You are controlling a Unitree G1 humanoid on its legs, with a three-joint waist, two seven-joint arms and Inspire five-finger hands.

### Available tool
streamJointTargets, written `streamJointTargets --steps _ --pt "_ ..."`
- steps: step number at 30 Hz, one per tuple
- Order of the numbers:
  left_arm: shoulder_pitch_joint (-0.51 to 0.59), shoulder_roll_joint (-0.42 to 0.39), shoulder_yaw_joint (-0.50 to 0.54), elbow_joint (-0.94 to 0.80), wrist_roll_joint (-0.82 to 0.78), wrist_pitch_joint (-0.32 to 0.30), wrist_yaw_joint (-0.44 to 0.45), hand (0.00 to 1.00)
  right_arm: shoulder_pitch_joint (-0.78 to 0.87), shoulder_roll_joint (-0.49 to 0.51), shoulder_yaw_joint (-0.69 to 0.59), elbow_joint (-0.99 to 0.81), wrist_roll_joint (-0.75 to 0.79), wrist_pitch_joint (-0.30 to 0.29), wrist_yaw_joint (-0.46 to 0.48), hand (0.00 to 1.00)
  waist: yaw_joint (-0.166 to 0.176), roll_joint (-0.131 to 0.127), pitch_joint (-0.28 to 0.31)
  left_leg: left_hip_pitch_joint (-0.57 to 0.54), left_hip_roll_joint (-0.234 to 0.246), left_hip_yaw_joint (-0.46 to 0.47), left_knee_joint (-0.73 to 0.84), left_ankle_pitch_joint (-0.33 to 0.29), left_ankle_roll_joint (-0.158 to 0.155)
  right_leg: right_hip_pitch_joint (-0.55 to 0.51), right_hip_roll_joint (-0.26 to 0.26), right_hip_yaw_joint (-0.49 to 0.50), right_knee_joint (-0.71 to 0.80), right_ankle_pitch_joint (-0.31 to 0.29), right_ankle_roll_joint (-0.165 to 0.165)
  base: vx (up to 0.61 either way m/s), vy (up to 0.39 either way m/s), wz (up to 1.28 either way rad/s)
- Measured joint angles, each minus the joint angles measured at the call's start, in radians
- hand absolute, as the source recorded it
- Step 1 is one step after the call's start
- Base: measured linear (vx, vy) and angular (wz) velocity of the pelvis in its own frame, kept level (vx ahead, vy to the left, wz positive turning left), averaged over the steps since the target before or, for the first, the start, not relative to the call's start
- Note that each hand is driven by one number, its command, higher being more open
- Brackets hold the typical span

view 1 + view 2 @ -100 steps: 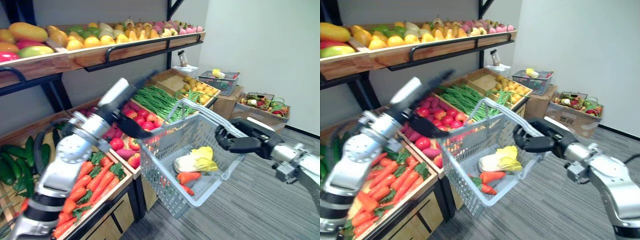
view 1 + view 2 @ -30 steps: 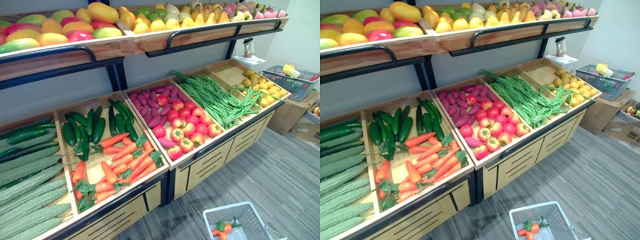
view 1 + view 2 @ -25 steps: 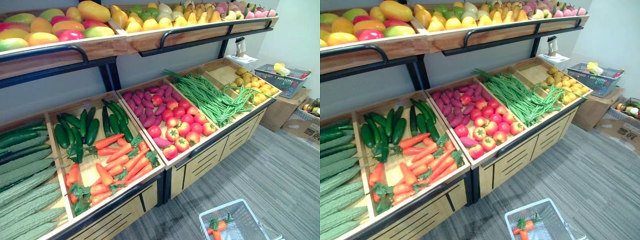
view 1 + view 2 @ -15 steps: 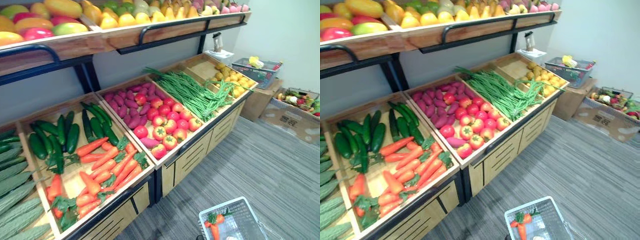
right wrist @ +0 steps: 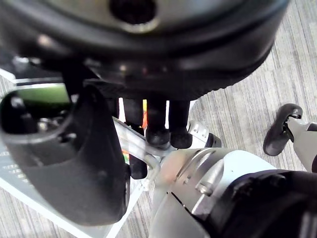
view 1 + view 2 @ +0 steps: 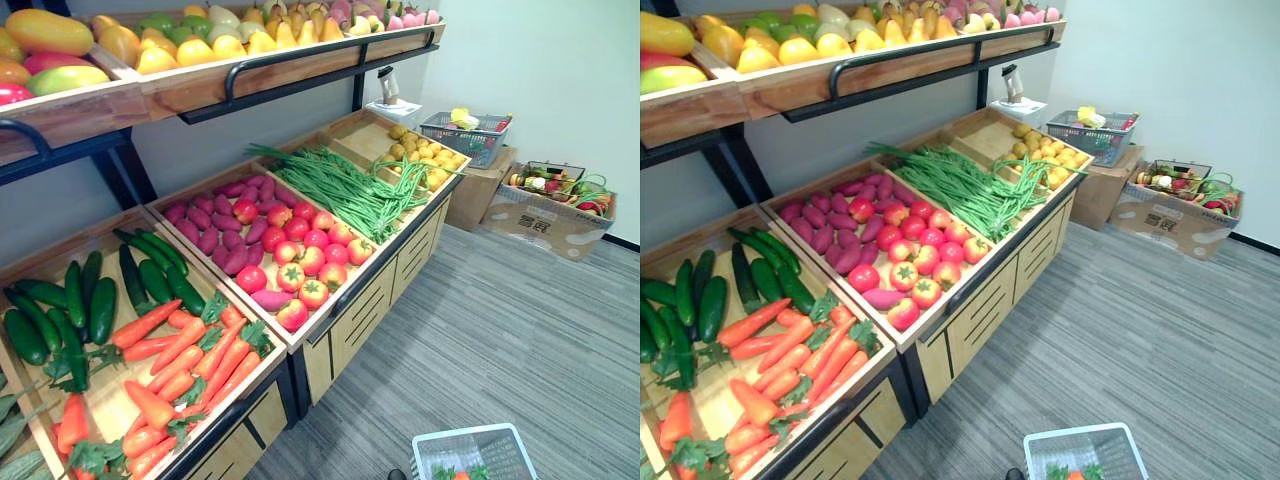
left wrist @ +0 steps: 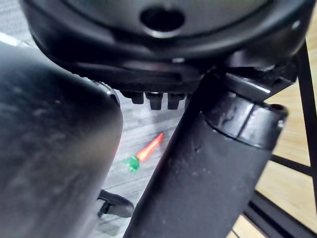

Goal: Pick vegetable in the basket

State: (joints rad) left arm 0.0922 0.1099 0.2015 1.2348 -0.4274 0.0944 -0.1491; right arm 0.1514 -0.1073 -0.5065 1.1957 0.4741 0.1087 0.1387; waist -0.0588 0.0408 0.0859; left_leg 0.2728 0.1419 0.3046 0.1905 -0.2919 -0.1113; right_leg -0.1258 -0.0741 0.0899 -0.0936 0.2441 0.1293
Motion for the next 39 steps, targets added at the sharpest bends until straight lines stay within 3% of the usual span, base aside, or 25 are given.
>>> streamJointTargets --steps 2,5,7,8,9,10,11,12,13,14,15,16,17,18,19,20,22,28,31,32,33,34,35,37,39 --pt "-0.001 0.000 0.000 0.007 0.027 0.000 0.012 1.00 0.008 0.011 -0.004 -0.002 0.000 -0.002 -0.004 0.00 -0.004 -0.009 0.005 0.018 0.006 0.037 0.015 -0.004 0.001 -0.010 0.022 0.034 0.027 -0.004 -0.009 0.00 -0.036 -0.55" --pt "-0.004 0.002 0.001 0.005 0.075 0.000 0.019 1.00 0.042 0.031 -0.017 -0.012 -0.002 -0.007 -0.004 0.00 -0.011 -0.012 0.006 0.029 0.034 0.108 0.040 -0.061 0.003 -0.050 0.071 0.069 0.081 -0.008 -0.015 -0.04 -0.035 -0.53" --pt "-0.005 0.014 0.009 -0.002 0.087 0.001 0.023 1.00 0.071 0.053 -0.024 -0.036 -0.004 -0.007 -0.002 0.00 -0.022 -0.032 0.008 0.034 0.036 0.171 0.037 -0.092 0.007 -0.075 0.084 0.066 0.095 0.002 -0.040 -0.12 -0.017 -0.49" --pt "-0.001 0.016 0.029 -0.017 0.087 0.000 0.031 1.00 0.083 0.068 -0.031 -0.053 -0.011 -0.004 0.004 0.00 -0.025 -0.041 0.011 0.037 0.036 0.234 0.015 -0.093 0.011 -0.089 0.072 -0.039 0.089 -0.050 -0.163 -0.14 0.010 -0.92" --pt "0.004 0.001 0.059 -0.026 0.086 -0.003 0.035 1.00 0.066 0.065 -0.066 -0.052 -0.012 -0.004 0.004 0.00 -0.012 -0.007 0.014 0.038 0.060 0.295 -0.016 -0.082 -0.002 -0.160 0.065 -0.217 0.229 -0.148 -0.223 -0.12 0.028 -1.14" --pt "0.006 0.005 0.059 -0.032 0.087 -0.006 0.035 1.00 0.055 0.063 -0.068 -0.053 -0.016 -0.002 0.006 0.00 -0.007 -0.014 0.020 0.036 0.062 0.324 -0.011 -0.079 -0.003 -0.209 0.049 -0.278 0.395 -0.187 -0.220 -0.06 0.054 -1.12" --pt "0.001 0.023 0.059 -0.034 0.087 -0.004 0.038 1.00 0.057 0.062 -0.069 -0.052 -0.038 0.007 0.023 0.00 -0.015 -0.038 0.030 0.037 0.052 0.342 -0.004 -0.077 -0.007 -0.238 0.008 -0.372 0.670 -0.302 -0.227 0.03 0.049 -0.69" --pt "0.003 0.032 0.059 -0.034 0.087 -0.004 0.034 1.00 0.073 0.058 -0.073 -0.043 -0.044 0.012 0.023 0.00 -0.015 -0.049 0.029 0.043 0.041 0.351 -0.001 -0.076 -0.007 -0.209 -0.012 -0.427 0.775 -0.375 -0.225 0.08 0.032 -0.59" --pt "0.004 0.036 0.061 -0.035 0.086 -0.005 0.031 1.00 0.087 0.054 -0.073 -0.037 -0.047 0.016 0.023 0.00 -0.010 -0.059 0.028 0.045 0.025 0.357 0.007 -0.076 -0.007 -0.166 -0.022 -0.465 0.786 -0.444 -0.221 0.15 -0.005 -0.77" --pt "0.002 0.039 0.071 -0.036 0.086 -0.005 0.028 1.00 0.084 0.051 -0.073 -0.025 -0.054 0.016 0.020 0.00 -0.002 -0.072 0.035 0.043 0.002 0.376 0.020 -0.075 -0.006 -0.148 -0.023 -0.481 0.732 -0.478 -0.213 0.14 -0.044 -1.16" --pt "0.002 0.036 0.106 -0.033 0.086 0.003 0.030 1.00 0.059 0.045 -0.079 -0.020 -0.066 0.018 0.016 0.00 -0.003 -0.064 0.044 0.026 0.010 0.386 0.066 -0.072 0.001 -0.114 0.009 -0.476 0.621 -0.477 -0.202 0.13 -0.049 -1.19" --pt "-0.001 0.037 0.120 -0.033 0.085 0.010 0.031 1.00 0.049 0.049 -0.084 -0.015 -0.077 0.018 0.013 0.00 -0.006 -0.058 0.050 -0.012 0.031 0.376 0.141 -0.054 0.030 -0.095 0.030 -0.460 0.549 -0.435 -0.202 0.05 -0.080 -0.93" --pt "-0.005 0.032 0.119 -0.038 0.087 0.009 0.029 1.00 0.042 0.052 -0.091 0.002 -0.080 0.023 0.005 0.00 -0.005 -0.079 0.055 -0.055 0.034 0.339 0.166 -0.074 0.057 -0.055 0.033 -0.436 0.445 -0.380 -0.204 -0.02 -0.080 -0.45" --pt "-0.004 0.028 0.118 -0.044 0.087 0.002 0.028 1.00 0.041 0.052 -0.093 0.010 -0.080 0.025 0.000 0.00 -0.004 -0.082 0.057 -0.068 0.027 0.325 0.129 -0.079 0.061 -0.032 0.036 -0.429 0.395 -0.353 -0.203 -0.09 -0.089 -0.30" --pt "-0.008 0.024 0.116 -0.061 0.107 -0.003 0.019 1.00 0.042 0.050 -0.105 0.020 -0.080 0.024 -0.008 0.00 -0.004 -0.080 0.057 -0.124 0.031 0.312 0.037 -0.025 0.074 -0.002 0.044 -0.420 0.308 -0.304 -0.197 -0.12 -0.041 -0.28" --pt "-0.014 0.019 0.116 -0.070 0.125 -0.006 0.015 1.00 0.038 0.047 -0.107 0.020 -0.077 0.025 -0.014 0.00 0.003 -0.070 0.057 -0.160 0.043 0.290 0.026 0.069 0.041 -0.003 0.053 -0.408 0.296 -0.293 -0.188 -0.11 -0.017 -0.40" --pt "-0.024 0.015 0.093 -0.065 0.146 0.000 0.015 1.00 0.039 0.050 -0.104 0.016 -0.041 0.033 -0.014 0.00 -0.007 -0.063 0.051 -0.154 0.041 0.279 0.006 0.079 0.028 -0.002 0.056 -0.396 0.283 -0.285 -0.173 -0.02 0.014 -0.18" --pt "-0.069 0.038 0.010 -0.063 0.152 0.015 0.015 1.00 0.070 0.065 -0.106 0.003 -0.041 0.048 -0.017 0.00 -0.011 -0.066 0.055 -0.156 0.040 0.264 -0.015 0.087 0.015 -0.006 0.058 -0.409 0.292 -0.290 -0.177 0.01 -0.005 0.07" --pt "-0.067 0.048 0.013 -0.070 0.141 0.006 0.028 1.00 0.080 0.066 -0.105 -0.014 -0.045 0.048 -0.011 0.00 -0.013 -0.077 0.053 -0.220 0.068 0.246 0.149 0.085 0.007 -0.034 0.041 -0.397 0.340 -0.334 -0.186 0.03 -0.055 0.01" --pt "-0.072 0.051 0.025 -0.082 0.139 -0.007 0.033 1.00 0.079 0.057 -0.102 -0.025 -0.069 0.048 -0.002 0.00 -0.010 -0.082 0.059 -0.313 0.107 0.175 0.355 0.091 0.033 -0.034 0.047 -0.364 0.344 -0.338 -0.193 0.04 -0.160 -0.41" --pt "-0.065 0.040 0.048 -0.084 0.121 -0.016 0.034 1.00 0.066 0.030 -0.096 -0.025 -0.093 0.051 0.003 0.00 0.006 -0.075 0.065 -0.393 0.096 0.034 0.485 0.071 0.069 -0.029 0.056 -0.324 0.356 -0.344 -0.198 0.03 -0.147 -0.71" --pt "-0.053 0.033 0.058 -0.084 0.109 -0.020 0.034 1.00 0.054 0.012 -0.085 -0.022 -0.112 0.056 0.002 0.00 0.017 -0.067 0.066 -0.403 0.076 -0.034 0.490 0.051 0.054 -0.022 0.065 -0.294 0.356 -0.344 -0.197 0.02 -0.046 -1.23" --pt "-0.032 0.016 0.076 -0.089 0.064 -0.022 0.034 1.00 0.032 -0.018 -0.059 -0.023 -0.129 0.062 0.006 0.00 0.029 -0.054 0.072 -0.406 0.048 -0.120 0.447 0.027 0.024 -0.001 0.081 -0.250 0.352 -0.341 -0.192 0.01 0.052 -1.30" --pt "-0.017 0.009 0.100 -0.090 0.043 -0.028 0.022 1.00 0.010 -0.028 -0.047 -0.029 -0.157 0.072 0.019 0.00 0.032 -0.054 0.073 -0.407 0.016 -0.212 0.295 0.028 0.021 0.019 0.098 -0.200 0.349 -0.342 -0.189 0.01 0.062 -1.04" --pt "0.006 -0.014 0.151 -0.110 0.044 -0.051 0.002 1.00 0.002 -0.028 0.004 -0.052 -0.158 0.085 0.025 0.00 0.056 -0.050 0.071 -0.416 -0.006 -0.304 0.142 0.087 0.010 0.020 0.124 -0.142 0.351 -0.341 -0.184 0.01 0.091 -1.03"
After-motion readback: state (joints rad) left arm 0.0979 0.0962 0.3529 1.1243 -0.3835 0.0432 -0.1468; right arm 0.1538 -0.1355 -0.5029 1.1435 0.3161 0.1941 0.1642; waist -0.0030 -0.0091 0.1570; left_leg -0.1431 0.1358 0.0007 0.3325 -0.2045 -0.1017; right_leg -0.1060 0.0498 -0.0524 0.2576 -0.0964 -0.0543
